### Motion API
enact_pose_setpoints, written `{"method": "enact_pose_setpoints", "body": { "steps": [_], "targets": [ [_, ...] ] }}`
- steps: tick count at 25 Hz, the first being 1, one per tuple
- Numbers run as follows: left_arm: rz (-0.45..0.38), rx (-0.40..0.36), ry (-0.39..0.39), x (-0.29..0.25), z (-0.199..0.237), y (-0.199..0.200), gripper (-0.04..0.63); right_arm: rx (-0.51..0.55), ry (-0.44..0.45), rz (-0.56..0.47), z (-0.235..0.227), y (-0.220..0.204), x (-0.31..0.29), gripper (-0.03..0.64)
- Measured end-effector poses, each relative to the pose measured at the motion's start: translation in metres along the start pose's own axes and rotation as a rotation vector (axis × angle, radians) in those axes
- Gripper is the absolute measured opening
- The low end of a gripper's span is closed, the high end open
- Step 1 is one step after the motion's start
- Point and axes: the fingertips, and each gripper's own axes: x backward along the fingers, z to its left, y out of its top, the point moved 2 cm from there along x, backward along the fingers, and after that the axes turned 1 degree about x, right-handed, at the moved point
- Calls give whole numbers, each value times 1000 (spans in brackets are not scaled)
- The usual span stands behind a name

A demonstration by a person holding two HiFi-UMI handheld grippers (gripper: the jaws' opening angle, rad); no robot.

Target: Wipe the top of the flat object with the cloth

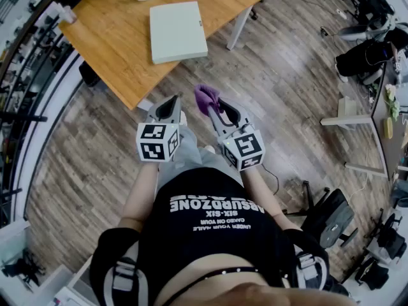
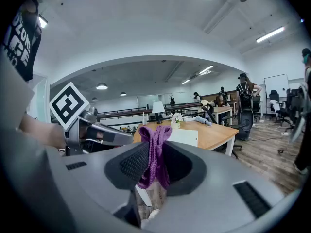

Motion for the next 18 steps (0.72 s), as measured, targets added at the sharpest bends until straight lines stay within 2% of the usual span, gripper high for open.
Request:
{"method": "enact_pose_setpoints", "body": {
  "steps": [10,18],
  "targets": [
    [25,42,18,-31,61,19,5,39,25,49,-14,10,-62,109],
    [22,81,43,-85,114,58,6,182,86,97,-43,38,-135,109]
  ]
}}
